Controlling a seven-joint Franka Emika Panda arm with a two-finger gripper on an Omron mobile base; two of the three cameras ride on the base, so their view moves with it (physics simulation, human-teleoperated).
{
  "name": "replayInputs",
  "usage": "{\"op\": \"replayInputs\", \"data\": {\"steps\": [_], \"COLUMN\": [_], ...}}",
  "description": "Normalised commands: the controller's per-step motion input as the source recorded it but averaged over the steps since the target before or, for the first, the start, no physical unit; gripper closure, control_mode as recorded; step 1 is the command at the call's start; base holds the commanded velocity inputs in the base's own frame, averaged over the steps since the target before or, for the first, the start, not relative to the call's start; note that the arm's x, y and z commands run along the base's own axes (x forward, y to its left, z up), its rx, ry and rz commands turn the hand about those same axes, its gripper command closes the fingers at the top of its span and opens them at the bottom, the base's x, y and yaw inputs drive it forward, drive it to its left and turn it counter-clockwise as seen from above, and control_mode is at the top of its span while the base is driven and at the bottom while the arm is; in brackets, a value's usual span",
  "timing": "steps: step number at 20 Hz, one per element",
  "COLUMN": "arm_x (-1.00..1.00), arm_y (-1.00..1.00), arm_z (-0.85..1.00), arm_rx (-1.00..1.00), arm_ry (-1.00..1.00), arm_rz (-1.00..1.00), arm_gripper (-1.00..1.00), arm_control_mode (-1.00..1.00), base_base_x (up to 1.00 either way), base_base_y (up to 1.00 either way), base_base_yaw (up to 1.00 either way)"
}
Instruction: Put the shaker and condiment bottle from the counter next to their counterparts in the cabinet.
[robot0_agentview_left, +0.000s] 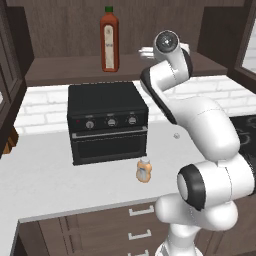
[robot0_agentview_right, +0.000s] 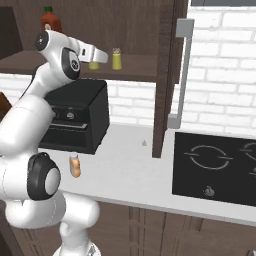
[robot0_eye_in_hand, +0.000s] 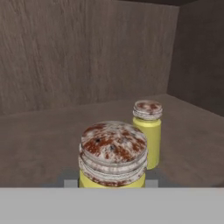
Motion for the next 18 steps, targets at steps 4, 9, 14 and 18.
{"op": "replayInputs", "data": {"steps": [4,9,14,18], "arm_x": [0.19,0.23,0.21,0.05], "arm_y": [0.0,0.0,0.0,0.0], "arm_z": [0.01,0.0,0.0,0.0], "arm_rx": [0.0,0.0,-0.01,0.0], "arm_ry": [-0.04,-0.08,-0.11,-0.07], "arm_rz": [0.0,0.0,0.0,0.0], "arm_gripper": [1.0,1.0,-1.0,-1.0], "arm_control_mode": [-1.0,-1.0,-1.0,-1.0], "base_base_x": [0.0,0.0,0.0,0.0], "base_base_y": [0.0,0.0,0.0,0.0], "base_base_yaw": [0.0,0.0,0.0,0.0]}}
